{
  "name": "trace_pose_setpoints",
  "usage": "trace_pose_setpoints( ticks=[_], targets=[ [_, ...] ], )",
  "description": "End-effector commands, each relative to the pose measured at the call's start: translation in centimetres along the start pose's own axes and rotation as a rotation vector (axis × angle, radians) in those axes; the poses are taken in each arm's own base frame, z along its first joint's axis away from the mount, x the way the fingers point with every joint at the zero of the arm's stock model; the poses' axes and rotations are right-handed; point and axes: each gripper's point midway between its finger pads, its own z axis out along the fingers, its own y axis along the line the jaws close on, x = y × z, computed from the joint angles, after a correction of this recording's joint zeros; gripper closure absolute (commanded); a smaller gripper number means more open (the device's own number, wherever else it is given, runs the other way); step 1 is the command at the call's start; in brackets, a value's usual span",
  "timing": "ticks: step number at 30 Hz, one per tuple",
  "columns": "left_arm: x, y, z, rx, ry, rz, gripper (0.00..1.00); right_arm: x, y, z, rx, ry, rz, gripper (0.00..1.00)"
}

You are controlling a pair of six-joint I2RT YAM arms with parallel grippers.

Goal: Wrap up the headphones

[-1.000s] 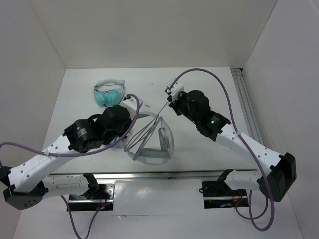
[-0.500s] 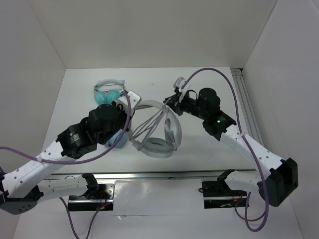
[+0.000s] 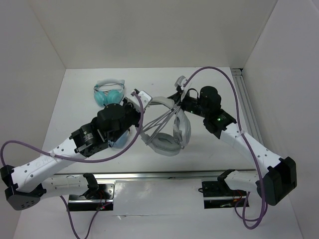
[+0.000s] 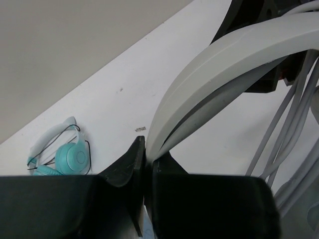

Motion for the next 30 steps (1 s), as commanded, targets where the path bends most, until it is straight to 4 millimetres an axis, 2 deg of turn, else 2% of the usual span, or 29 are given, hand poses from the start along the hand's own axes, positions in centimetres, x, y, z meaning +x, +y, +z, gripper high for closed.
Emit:
trace_pose_setpoints(
  ticks=[1, 2, 3, 5, 7, 11, 12, 14, 15, 16, 17, 18, 19, 20, 23, 28, 29, 30],
  targets=[
    [-9.3, 3.0, -1.1, -0.116, -0.321, -0.153, 1.00, -1.8, 0.6, -0.3, -0.017, -0.056, -0.024, 0.66],
    [-9.4, 3.2, -0.9, -0.133, -0.325, -0.133, 1.00, -2.4, 0.6, -0.5, -0.014, -0.073, -0.033, 0.65],
    [-9.7, 3.3, -0.8, -0.139, -0.345, -0.133, 1.00, -2.0, 0.5, -0.5, -0.006, -0.064, -0.028, 0.64],
    [-9.9, 3.4, -0.8, -0.147, -0.368, -0.122, 1.00, -2.5, 0.0, -0.8, 0.015, -0.082, -0.028, 0.62],
    [-9.6, 3.0, -0.3, -0.140, -0.363, -0.103, 1.00, -3.0, -0.1, -0.8, 0.018, -0.099, -0.037, 0.58],
    [-9.9, 2.6, 0.3, -0.128, -0.361, -0.088, 1.00, -2.7, -0.8, -0.9, 0.051, -0.098, -0.026, 0.53],
    [-9.5, 2.2, 0.7, -0.117, -0.344, -0.068, 1.00, -2.7, -1.0, -0.9, 0.060, -0.097, -0.025, 0.53],
    [-9.6, 2.3, 0.6, -0.118, -0.340, -0.055, 1.00, -1.9, -1.9, -1.0, 0.110, -0.083, -0.010, 0.51],
    [-9.4, 2.2, 1.0, -0.119, -0.332, -0.037, 1.00, -2.4, -2.3, -1.3, 0.134, -0.097, -0.016, 0.45],
    [-9.2, 2.2, 1.0, -0.117, -0.322, -0.032, 1.00, -2.1, -3.3, -1.4, 0.197, -0.098, -0.001, 0.28],
    [-9.2, 2.2, 0.9, -0.116, -0.318, -0.030, 1.00, -1.8, -4.3, -1.7, 0.240, -0.094, 0.002, 0.18],
    [-9.2, 2.5, 0.9, -0.130, -0.313, -0.022, 1.00, -1.1, -4.6, -1.8, 0.266, -0.081, 0.017, 0.14],
    [-8.9, 2.6, 0.9, -0.140, -0.302, -0.020, 1.00, -1.3, -6.3, -2.4, 0.351, -0.088, 0.026, 0.08],
    [-8.9, 2.7, 0.9, -0.142, -0.301, -0.010, 1.00, -1.5, -6.9, -2.6, 0.388, -0.097, 0.024, 0.03],
    [-9.0, 3.4, 0.8, -0.165, -0.296, -0.014, 1.00, -0.6, -9.2, -3.2, 0.500, -0.081, 0.058, 0.02],
    [-9.3, 4.3, 0.7, -0.179, -0.294, -0.032, 1.00, 0.8, -10.3, -2.9, 0.527, -0.052, 0.078, 0.01],
    [-9.7, 4.4, 0.5, -0.180, -0.305, -0.048, 1.00, 0.8, -10.2, -2.9, 0.511, -0.056, 0.086, 0.01],
    [-9.9, 5.2, 0.3, -0.207, -0.301, -0.067, 1.00, 1.8, -9.9, -2.5, 0.487, -0.036, 0.093, 0.01]
  ],
)
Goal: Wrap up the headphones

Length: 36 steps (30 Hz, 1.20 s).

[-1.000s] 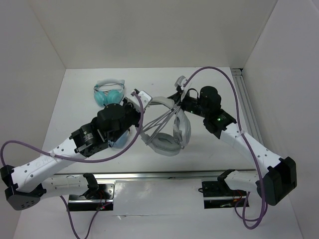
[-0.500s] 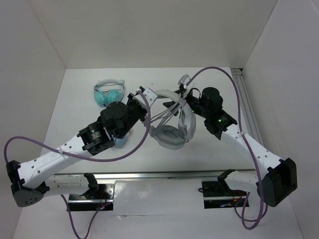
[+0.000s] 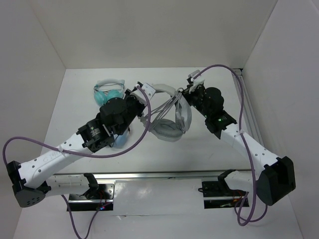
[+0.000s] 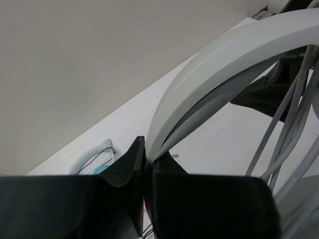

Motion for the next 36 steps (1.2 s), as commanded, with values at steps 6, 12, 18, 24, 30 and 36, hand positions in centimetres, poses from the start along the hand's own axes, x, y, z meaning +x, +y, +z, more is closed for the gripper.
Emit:
trace_pose_setpoints(
  ticks=[6, 12, 18, 24, 30, 36],
  targets=[
    [-6.7, 5.3, -0.4, -0.138, -0.166, -0.270, 1.00, 2.7, 1.0, 1.6, -0.107, 0.050, -0.001, 0.01],
    [-6.3, 5.7, 0.2, -0.155, -0.145, -0.302, 1.00, 4.5, -1.0, 2.5, -0.032, 0.090, 0.022, 0.01],
    [-4.6, 7.3, 0.5, -0.264, -0.103, -0.358, 1.00, 9.2, -7.2, 2.7, 0.272, 0.191, 0.137, 0.01],
    [-1.6, 7.9, 1.1, -0.365, -0.057, -0.440, 1.00, 12.9, -13.2, 0.8, 0.559, 0.194, 0.332, 0.01],
    [2.5, 7.7, 1.0, -0.467, 0.037, -0.509, 1.00, 12.3, -15.7, -2.2, 0.657, 0.106, 0.394, 0.01],
    [6.6, 6.0, 1.7, -0.516, 0.141, -0.593, 1.00, 9.3, -16.7, -3.5, 0.729, 0.057, 0.402, 0.01]
  ],
)
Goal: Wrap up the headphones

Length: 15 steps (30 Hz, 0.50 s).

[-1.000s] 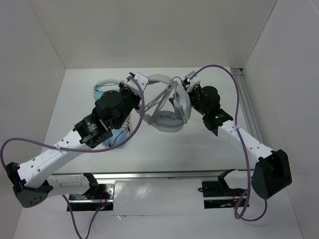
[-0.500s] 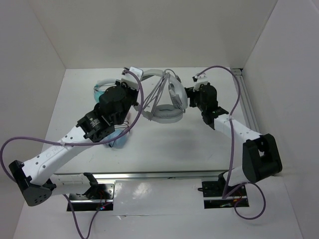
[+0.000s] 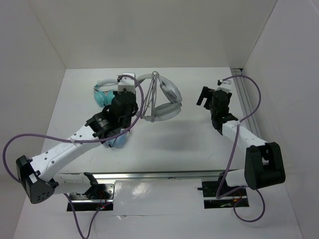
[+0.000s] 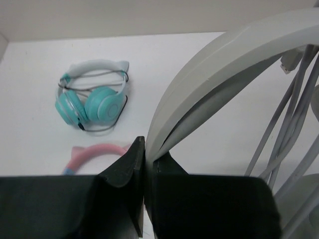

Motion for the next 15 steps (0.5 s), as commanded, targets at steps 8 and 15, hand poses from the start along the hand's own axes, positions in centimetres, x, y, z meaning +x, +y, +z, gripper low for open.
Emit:
trace_pose_setpoints(
  ticks=[8, 15],
  targets=[
    [3.5, -0.5, 1.0, -0.101, 0.041, -0.344, 1.00, -7.9, 1.3, -3.0, -0.016, -0.148, 0.090, 0.01],
    [5.9, -1.7, 1.1, -0.099, 0.096, -0.391, 1.00, -8.3, 2.2, -3.9, -0.059, -0.137, 0.086, 0.01]
  ],
)
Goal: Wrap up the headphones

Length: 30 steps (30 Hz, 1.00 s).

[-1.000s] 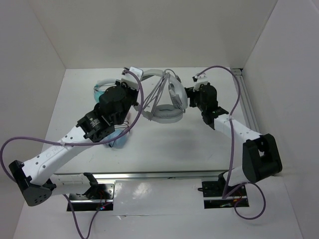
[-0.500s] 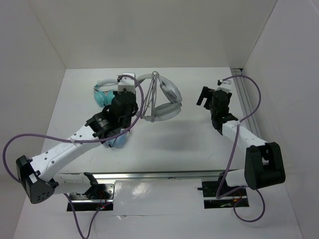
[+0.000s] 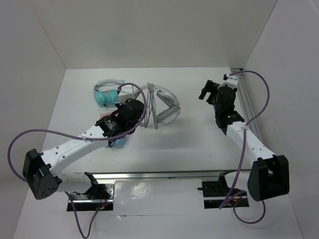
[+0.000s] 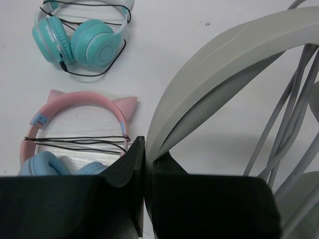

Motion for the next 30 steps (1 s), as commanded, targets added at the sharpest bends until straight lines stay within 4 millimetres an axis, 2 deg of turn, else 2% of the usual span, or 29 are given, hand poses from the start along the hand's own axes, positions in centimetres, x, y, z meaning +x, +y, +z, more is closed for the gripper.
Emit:
trace_pose_setpoints(
  ticks=[1, 6, 11, 14, 16, 17, 19, 25, 29, 30],
  targets=[
    [-2.4, -2.4, -0.7, 0.057, -0.069, -0.227, 1.00, -2.2, 1.7, -0.9, -0.045, -0.034, 0.019, 0.01],
    [0.2, -2.6, -1.2, 0.032, -0.002, -0.242, 1.00, -1.4, 1.8, -1.1, -0.036, -0.020, 0.009, 0.01],
    [2.6, -3.3, -3.1, 0.041, 0.041, -0.228, 1.00, -2.1, 2.1, -1.6, -0.043, -0.039, 0.014, 0.01],
    [4.9, -2.8, -3.6, -0.009, 0.092, -0.266, 1.00, -2.1, 1.8, -1.9, -0.032, -0.037, 0.013, 0.01],
    [6.4, -1.4, -4.1, -0.072, 0.127, -0.246, 1.00, -3.2, 1.8, -2.5, -0.028, -0.060, 0.020, 0.01],
    [7.3, -1.2, -4.1, -0.093, 0.144, -0.236, 1.00, -3.0, 1.7, -2.5, -0.025, -0.052, 0.017, 0.01],
    [8.5, -0.6, -4.1, -0.134, 0.173, -0.244, 1.00, -4.2, 1.4, -3.4, -0.010, -0.075, 0.023, 0.01],
    [12.2, -0.2, -4.5, -0.182, 0.226, -0.223, 1.00, -7.4, 1.1, -5.4, 0.005, -0.135, 0.035, 0.01],
    [13.4, 0.1, -4.7, -0.189, 0.242, -0.231, 1.00, -7.7, 0.9, -5.6, 0.012, -0.146, 0.039, 0.01],
    [13.6, 0.2, -5.0, -0.182, 0.243, -0.240, 1.00, -7.2, 1.0, -5.6, 0.007, -0.135, 0.035, 0.01]
  ],
)
